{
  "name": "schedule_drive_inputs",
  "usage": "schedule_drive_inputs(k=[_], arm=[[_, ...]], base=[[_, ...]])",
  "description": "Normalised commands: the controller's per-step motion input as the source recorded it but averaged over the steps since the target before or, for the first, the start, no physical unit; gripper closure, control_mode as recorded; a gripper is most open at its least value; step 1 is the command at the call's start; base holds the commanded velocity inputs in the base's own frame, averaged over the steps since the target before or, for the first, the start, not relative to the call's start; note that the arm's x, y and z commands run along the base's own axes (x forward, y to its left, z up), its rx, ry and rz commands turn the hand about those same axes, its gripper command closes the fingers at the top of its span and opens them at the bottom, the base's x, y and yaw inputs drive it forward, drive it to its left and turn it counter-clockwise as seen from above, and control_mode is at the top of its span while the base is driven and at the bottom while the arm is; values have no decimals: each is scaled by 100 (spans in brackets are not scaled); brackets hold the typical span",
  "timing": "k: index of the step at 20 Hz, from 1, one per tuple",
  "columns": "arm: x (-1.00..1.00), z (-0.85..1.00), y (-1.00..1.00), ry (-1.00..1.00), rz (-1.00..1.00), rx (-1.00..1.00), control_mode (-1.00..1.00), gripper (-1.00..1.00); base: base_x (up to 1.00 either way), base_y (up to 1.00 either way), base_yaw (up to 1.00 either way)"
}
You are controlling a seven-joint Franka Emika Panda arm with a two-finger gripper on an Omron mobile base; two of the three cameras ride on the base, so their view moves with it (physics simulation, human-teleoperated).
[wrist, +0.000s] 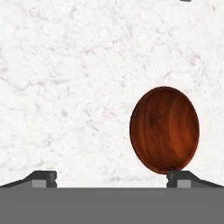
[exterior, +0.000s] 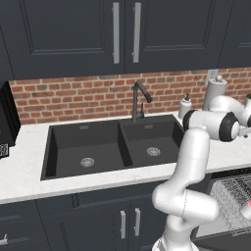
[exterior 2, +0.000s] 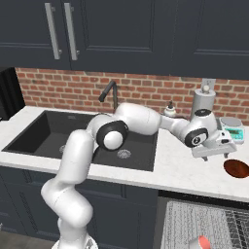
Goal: Pick up the cup and bowl from the counter, place them in the dishwasher, and close the dishwasher door.
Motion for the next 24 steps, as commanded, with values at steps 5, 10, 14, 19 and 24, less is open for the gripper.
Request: schedule_drive_inputs(k=[5,10,14,19,24], arm=[[34,-13,-45,0,-3,0,-100,-100],[14,-12,-41,0,0,0,-100,-100],[0,-4,-21,0,0,0,-100,-100],[0,-11,-7,0,0,0,-100,-100],[-2,-42,9,0,3,0,-100,-100]], base=[[0,0,0],[0,0,0],[0,0,0],[0,0,0],[0,0,0]])
